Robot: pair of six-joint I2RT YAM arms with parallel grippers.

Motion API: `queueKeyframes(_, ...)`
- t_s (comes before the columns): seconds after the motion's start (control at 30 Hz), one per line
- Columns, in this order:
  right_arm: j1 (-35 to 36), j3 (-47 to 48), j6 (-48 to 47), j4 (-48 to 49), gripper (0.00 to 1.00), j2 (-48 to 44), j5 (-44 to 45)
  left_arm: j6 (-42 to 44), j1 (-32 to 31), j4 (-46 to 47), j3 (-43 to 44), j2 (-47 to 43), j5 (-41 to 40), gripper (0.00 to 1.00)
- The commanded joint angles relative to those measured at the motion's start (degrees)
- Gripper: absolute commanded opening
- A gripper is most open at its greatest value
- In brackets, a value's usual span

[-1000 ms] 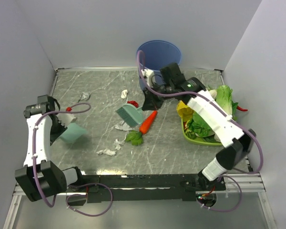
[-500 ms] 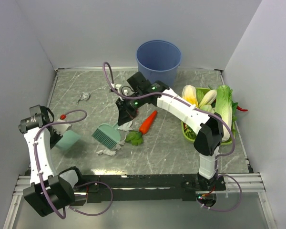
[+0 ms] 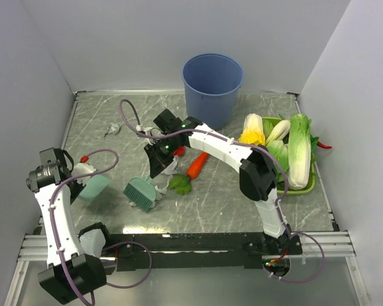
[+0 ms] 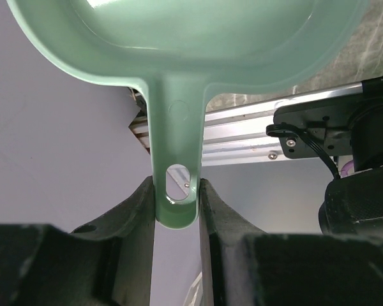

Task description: Sweep away the paper scraps from the table

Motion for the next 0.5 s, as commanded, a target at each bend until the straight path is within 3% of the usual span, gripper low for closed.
queueKeyframes(0.0, -0.9, 7.1, 3.0, 0.6, 0.00, 2.6, 4.8, 0.1, 0.3, 0.3, -0.1, -1.5, 2.3, 0.01)
queueKeyframes(0.17, -3.8, 16.5, 4.6, 2.5, 0.00, 6.7, 6.8, 0.3, 0.1, 2.3, 0.9, 1.8, 5.6, 0.01)
queueKeyframes(0.3, -4.9, 21.7, 2.0, 2.0, 0.00, 7.4, 3.5, 2.5, -0.6, 5.2, -0.5, 3.5, 8.1, 0.01)
queueKeyframes(0.47, -4.8, 13.4, -5.7, -1.6, 0.00, -3.2, 2.0, 5.6, -2.8, 5.3, -3.5, 5.7, 8.0, 0.01)
